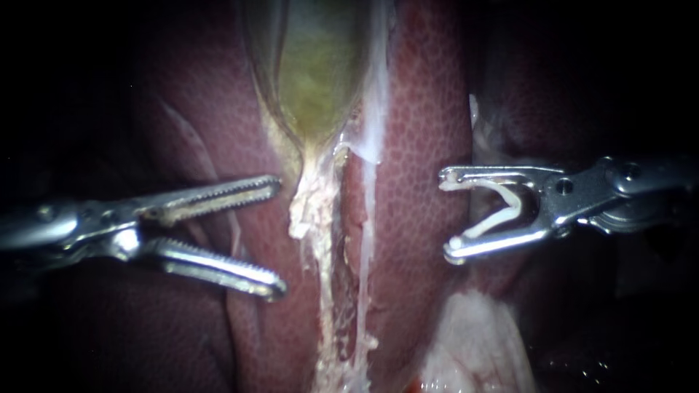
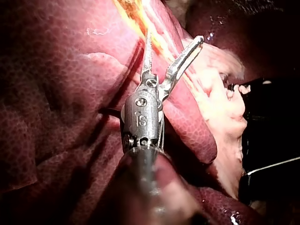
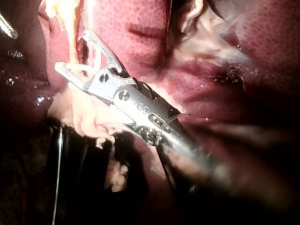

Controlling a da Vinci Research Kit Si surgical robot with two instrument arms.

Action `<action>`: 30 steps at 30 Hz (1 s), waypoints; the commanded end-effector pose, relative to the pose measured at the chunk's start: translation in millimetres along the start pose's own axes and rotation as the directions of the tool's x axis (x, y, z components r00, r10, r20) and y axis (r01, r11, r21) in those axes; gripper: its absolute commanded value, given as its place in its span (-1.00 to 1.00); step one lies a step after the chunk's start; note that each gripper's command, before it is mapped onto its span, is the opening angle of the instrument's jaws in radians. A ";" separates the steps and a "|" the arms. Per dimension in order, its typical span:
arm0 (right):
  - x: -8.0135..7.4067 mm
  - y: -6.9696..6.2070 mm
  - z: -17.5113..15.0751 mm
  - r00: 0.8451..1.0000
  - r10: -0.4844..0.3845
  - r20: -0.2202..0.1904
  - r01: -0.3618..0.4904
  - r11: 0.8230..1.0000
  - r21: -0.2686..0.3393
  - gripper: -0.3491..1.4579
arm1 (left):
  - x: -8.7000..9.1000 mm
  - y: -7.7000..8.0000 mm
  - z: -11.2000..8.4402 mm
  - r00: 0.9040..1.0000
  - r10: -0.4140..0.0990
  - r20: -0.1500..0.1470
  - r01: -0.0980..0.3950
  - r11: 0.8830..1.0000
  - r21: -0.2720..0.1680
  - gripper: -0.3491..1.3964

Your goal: Grabbing gallbladder

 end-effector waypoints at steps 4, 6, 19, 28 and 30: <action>0.0 0.0 0.0 1.000 0.000 0.000 0.000 1.000 0.000 0.05 | 0.2 0.4 1.0 1.000 -0.029 0.005 0.029 0.999 -0.016 0.00; 0.0 -0.1 0.0 1.000 0.000 0.000 0.000 1.000 0.000 0.05 | 0.4 0.9 1.3 0.999 -0.035 0.007 0.035 0.999 -0.027 0.00; 0.1 -0.1 0.0 1.000 0.000 0.000 0.000 1.000 0.000 0.05 | 2.7 3.4 1.5 0.996 -0.091 -0.024 0.088 0.990 -0.108 0.00; 0.2 -0.1 0.2 1.000 0.000 0.000 0.000 1.000 0.000 0.05 | 3.6 4.3 2.6 0.990 -0.142 -0.020 0.139 0.982 -0.124 -0.39; 0.2 -0.1 0.3 1.000 0.000 0.000 0.000 1.000 0.000 0.05 | 3.5 4.5 2.6 0.988 -0.155 -0.018 0.152 0.980 -0.125 -0.50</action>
